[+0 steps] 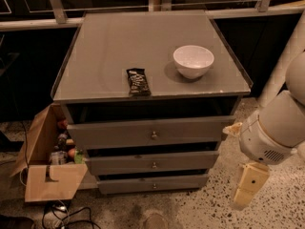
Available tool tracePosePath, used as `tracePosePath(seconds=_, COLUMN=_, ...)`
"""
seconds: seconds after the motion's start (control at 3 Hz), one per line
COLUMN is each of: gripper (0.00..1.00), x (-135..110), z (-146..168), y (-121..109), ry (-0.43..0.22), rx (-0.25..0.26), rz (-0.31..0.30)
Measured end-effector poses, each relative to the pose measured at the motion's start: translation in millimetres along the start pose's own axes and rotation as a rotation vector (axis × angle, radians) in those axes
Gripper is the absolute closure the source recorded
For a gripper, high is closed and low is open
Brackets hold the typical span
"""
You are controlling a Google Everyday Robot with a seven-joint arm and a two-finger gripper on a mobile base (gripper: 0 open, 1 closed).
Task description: Open bottom drawer
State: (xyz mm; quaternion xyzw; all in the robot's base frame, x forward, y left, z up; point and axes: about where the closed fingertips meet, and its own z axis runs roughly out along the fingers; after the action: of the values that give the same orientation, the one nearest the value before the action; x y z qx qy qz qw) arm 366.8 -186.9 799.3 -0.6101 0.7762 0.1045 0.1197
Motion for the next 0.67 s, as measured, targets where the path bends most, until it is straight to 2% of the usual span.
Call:
tracePosePath(seconds=0.33, gripper=0.00, x=0.0, z=0.0, y=0.0, ry=0.000, rx=0.000, rz=0.000)
tracePosePath(seconds=0.67, gripper=0.00, x=7.2, z=16.3, y=5.9, ry=-0.002, rx=-0.001, rz=0.038)
